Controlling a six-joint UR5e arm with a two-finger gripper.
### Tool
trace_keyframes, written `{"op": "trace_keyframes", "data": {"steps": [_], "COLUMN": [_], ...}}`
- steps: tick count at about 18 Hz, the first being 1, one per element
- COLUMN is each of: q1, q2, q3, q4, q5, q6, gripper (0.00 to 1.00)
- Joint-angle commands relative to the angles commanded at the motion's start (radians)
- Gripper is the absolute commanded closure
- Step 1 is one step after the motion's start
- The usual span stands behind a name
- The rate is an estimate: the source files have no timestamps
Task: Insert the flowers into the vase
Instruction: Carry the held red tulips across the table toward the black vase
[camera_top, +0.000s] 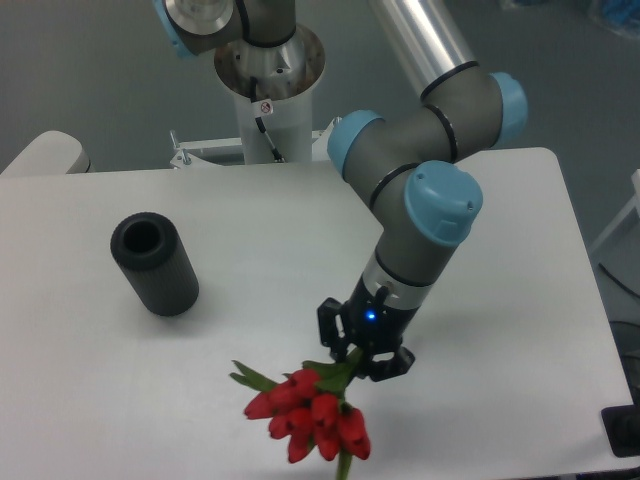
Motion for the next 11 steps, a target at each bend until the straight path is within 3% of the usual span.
{"op": "trace_keyframes", "data": {"steps": [6, 8, 11], "q1": [-0.028, -0.029, -0.029], "q2": [0.026, 0.063, 0.116], "q3": [-0.003, -0.037, -0.106], "q4": [0.034, 0.049, 0.119], "q5": [-0.095, -0.173, -0.256], "q6": [0.002, 0.009, 0.017], "gripper": [1.00, 1.00, 1.00]}}
